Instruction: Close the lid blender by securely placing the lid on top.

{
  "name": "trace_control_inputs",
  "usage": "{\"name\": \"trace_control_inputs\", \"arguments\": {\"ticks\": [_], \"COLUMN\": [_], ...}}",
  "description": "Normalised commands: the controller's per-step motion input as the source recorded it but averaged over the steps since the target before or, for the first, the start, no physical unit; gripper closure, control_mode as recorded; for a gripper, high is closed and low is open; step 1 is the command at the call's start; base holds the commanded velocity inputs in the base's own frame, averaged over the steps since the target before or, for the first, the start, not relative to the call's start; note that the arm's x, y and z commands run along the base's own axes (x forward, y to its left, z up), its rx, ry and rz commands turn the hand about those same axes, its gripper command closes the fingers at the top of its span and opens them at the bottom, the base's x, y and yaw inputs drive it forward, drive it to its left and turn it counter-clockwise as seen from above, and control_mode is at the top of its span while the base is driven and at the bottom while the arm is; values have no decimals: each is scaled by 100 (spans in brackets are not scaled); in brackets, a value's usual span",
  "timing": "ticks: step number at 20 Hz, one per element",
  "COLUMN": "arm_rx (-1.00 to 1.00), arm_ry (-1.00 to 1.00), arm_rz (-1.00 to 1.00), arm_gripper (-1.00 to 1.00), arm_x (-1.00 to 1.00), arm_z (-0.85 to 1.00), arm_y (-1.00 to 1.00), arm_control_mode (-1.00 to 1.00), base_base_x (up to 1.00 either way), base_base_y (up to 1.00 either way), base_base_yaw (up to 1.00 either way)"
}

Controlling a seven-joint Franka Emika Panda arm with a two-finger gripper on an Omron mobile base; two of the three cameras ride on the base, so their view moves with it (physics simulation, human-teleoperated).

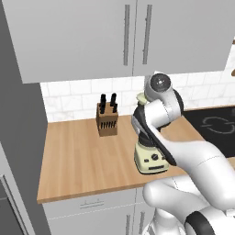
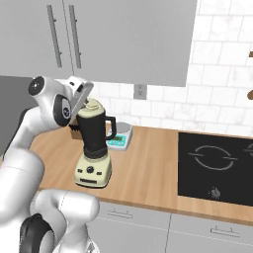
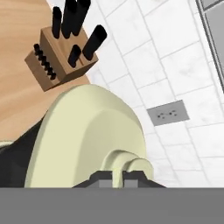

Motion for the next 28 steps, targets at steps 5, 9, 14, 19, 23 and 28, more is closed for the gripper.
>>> {"name": "trace_control_inputs", "arguments": {"ticks": [5, 9, 14, 19, 23, 28], "arm_rx": [-14, 0, 1, 2, 2, 1], "arm_ry": [9, 5, 1, -1, -4, -7], "arm_rz": [0, 0, 0, 0, 0, 0], "arm_gripper": [100, -100, -100, -100, -100, -100], "arm_x": [0, 0, 0, 0, -1, -9], "arm_z": [-29, -8, 0, 0, 0, 9], "arm_y": [9, 19, 19, 5, 0, -1], "arm_control_mode": [-100, -100, -100, -100, -100, -100], "base_base_x": [0, 0, 0, 0, 0, 0], "base_base_y": [0, 0, 0, 0, 0, 0], "base_base_yaw": [0, 0, 0, 0, 0, 0]}}
